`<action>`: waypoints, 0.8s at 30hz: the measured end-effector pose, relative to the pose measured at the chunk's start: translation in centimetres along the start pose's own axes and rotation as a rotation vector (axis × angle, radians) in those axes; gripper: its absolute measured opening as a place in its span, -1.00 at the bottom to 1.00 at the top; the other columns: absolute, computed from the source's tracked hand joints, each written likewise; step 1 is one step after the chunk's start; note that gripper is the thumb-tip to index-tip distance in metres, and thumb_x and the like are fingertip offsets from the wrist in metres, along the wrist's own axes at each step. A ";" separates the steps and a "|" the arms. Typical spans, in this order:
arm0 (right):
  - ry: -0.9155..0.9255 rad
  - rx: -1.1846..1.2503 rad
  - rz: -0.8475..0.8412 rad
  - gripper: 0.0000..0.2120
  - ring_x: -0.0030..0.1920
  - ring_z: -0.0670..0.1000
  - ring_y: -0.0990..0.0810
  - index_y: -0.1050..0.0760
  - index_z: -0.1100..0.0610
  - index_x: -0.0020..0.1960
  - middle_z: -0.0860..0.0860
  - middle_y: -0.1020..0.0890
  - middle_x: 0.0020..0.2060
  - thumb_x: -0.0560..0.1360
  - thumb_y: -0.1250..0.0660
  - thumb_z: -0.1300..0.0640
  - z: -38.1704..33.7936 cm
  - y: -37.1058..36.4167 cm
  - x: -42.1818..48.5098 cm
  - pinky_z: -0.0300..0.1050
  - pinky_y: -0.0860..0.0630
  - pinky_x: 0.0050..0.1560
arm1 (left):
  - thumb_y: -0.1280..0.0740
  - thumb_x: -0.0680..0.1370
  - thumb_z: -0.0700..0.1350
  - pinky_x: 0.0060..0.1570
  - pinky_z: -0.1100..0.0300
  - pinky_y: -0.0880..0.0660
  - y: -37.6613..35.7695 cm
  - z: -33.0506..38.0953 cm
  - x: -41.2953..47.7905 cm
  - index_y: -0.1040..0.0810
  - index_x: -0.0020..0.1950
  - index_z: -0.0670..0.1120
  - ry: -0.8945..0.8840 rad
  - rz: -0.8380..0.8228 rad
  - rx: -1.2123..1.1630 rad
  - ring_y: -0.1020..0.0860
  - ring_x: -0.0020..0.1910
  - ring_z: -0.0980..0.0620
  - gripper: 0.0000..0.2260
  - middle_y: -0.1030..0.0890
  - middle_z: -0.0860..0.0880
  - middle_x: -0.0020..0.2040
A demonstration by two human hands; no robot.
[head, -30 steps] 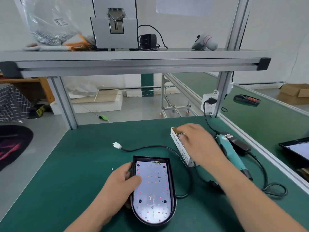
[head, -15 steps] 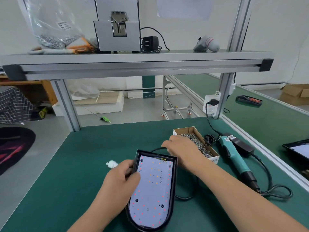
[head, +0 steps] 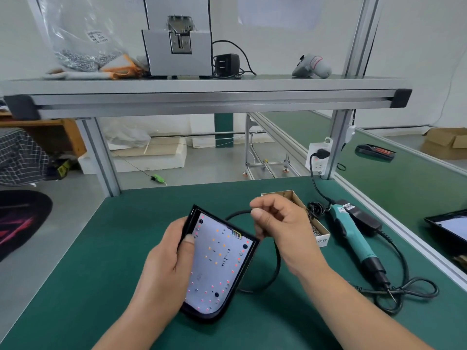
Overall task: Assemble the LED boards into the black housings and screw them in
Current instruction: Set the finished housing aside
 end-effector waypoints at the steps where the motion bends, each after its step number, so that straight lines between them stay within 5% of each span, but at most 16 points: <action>1: -0.040 0.016 -0.007 -0.89 -0.34 0.02 -0.55 -0.70 0.07 0.00 0.05 -0.59 -0.32 0.57 -0.45 0.25 0.4 0.1 -0.1 -0.12 -0.58 -0.32 | -0.17 0.68 0.12 -0.28 0.19 -0.45 0.2 0.1 0.0 -0.53 0.23 0.26 0.011 0.022 -0.032 -0.47 -0.30 0.07 -0.80 -0.59 -0.05 -0.13; 3: -0.152 0.016 -0.035 -0.95 -0.28 0.05 -0.57 -0.71 0.10 0.03 0.08 -0.64 -0.24 0.60 -0.47 0.14 1.2 0.4 -0.4 -0.09 -0.62 -0.25 | -0.23 0.73 -0.04 -0.23 0.21 -0.46 0.7 -0.6 0.2 -0.57 0.17 0.22 0.056 0.078 -0.092 -0.49 -0.26 0.08 -0.82 -0.61 -0.01 -0.11; 7: -0.376 -0.039 -0.090 -0.44 -0.11 0.11 -0.67 -0.63 0.24 0.15 0.13 -0.71 -0.11 0.54 -0.40 -0.27 3.1 1.2 -1.6 0.06 -0.68 0.01 | -0.24 0.69 -0.12 -0.06 -0.02 -0.47 1.1 -3.3 0.5 -0.59 0.02 -0.01 0.283 0.124 -0.357 -0.52 -0.14 -0.07 -0.86 -0.61 -0.08 -0.13; 10: -0.443 -0.191 -0.218 -0.30 0.03 0.07 -0.72 -0.60 0.12 0.29 0.10 -0.73 0.03 0.47 -0.36 -0.45 3.8 0.2 -2.9 0.09 -0.68 0.09 | -0.20 0.72 -0.27 0.11 -0.14 -0.63 -0.9 -4.3 0.1 -0.63 0.24 -0.07 0.468 0.070 -0.738 -0.72 0.12 -0.14 -0.75 -0.75 -0.06 0.15; 14: -0.460 -0.219 -0.434 -0.36 0.25 -0.01 -0.67 -0.40 -0.17 0.54 -0.07 -0.66 0.27 0.52 -0.38 -0.35 3.4 -2.7 -4.5 0.02 -0.71 -0.09 | -0.16 0.68 -0.38 -0.09 -0.18 -0.71 -3.8 -4.2 -0.8 -0.55 0.37 -0.22 0.546 -0.045 -0.951 -0.72 0.15 -0.29 -0.69 -0.72 -0.24 0.22; 19: -0.461 -0.136 -0.430 -0.39 0.19 0.09 -0.70 -0.32 -0.23 0.53 -0.08 -0.67 0.26 0.58 -0.48 0.06 3.4 -3.6 -4.8 0.11 -0.72 -0.13 | -0.16 0.67 -0.32 0.16 -0.34 -0.63 -5.4 -3.9 -1.5 -0.53 0.41 -0.24 0.526 -0.118 -1.024 -0.66 0.24 -0.37 -0.66 -0.67 -0.31 0.29; 24: -0.424 -0.170 -0.366 -0.42 0.16 0.06 -0.71 -0.38 -0.16 0.50 -0.12 -0.68 0.24 0.56 -0.42 0.17 3.8 -3.0 -4.5 0.16 -0.72 -0.16 | -0.19 0.69 -0.15 0.43 -0.38 -0.40 -6.2 -3.3 -1.8 -0.48 0.51 -0.19 0.490 -0.191 -1.102 -0.57 0.39 -0.35 -0.61 -0.59 -0.28 0.42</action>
Point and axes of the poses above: each hand's wrist, its own x-axis towards the middle knuckle, its own y-axis out of the back of the hand, z = x × y, the point moved 9 cm from there along x, towards the middle knuckle
